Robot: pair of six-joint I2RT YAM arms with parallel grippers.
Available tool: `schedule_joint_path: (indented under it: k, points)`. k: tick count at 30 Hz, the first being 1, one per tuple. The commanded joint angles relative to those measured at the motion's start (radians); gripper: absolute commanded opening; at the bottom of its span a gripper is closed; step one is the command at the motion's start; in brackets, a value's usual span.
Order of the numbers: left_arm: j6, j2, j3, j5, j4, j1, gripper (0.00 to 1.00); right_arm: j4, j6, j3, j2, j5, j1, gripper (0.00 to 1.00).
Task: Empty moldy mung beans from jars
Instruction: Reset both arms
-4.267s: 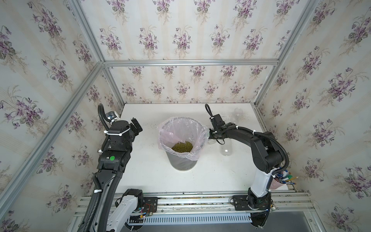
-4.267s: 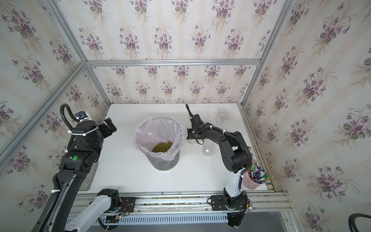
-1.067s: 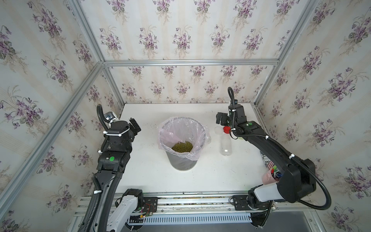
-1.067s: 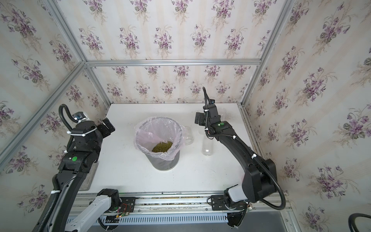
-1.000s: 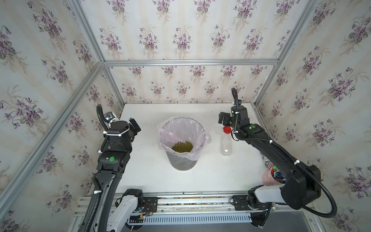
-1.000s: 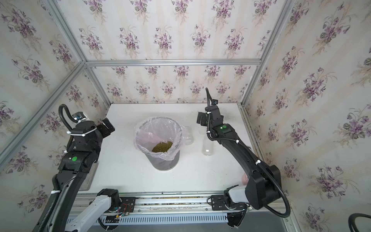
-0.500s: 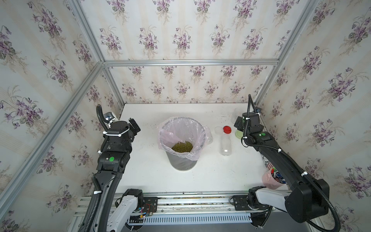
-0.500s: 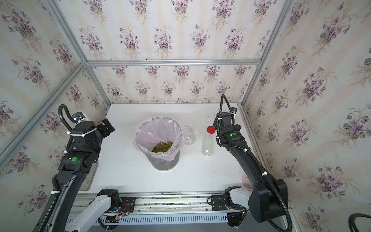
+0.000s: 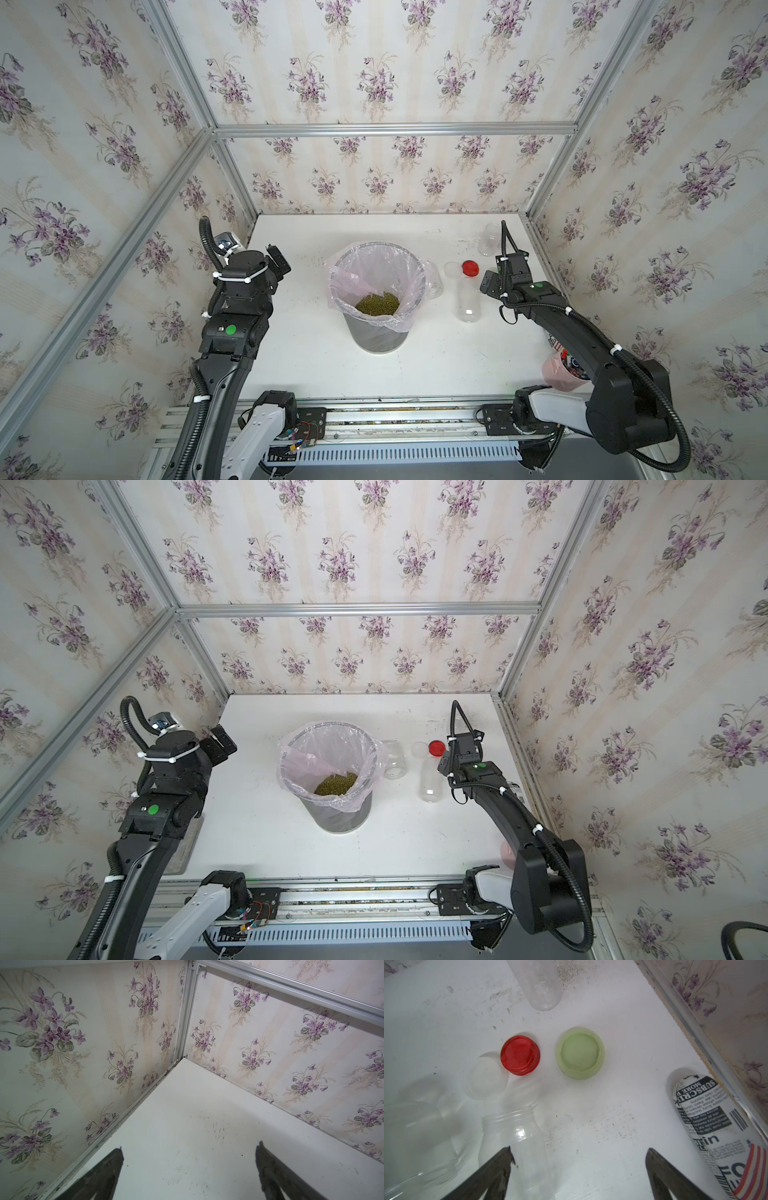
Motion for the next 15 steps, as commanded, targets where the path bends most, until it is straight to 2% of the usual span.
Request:
schedule_joint_path:
  k: [1, 15]
  points:
    - [-0.017, -0.002, 0.007, -0.006, 0.006, 0.000, 1.00, 0.008, 0.042, -0.020, 0.019, -0.032, -0.011, 0.98]
    - [-0.021, -0.001, 0.011, 0.000, 0.003, 0.001, 1.00, 0.109, 0.058, -0.125, 0.072, -0.171, -0.024, 0.98]
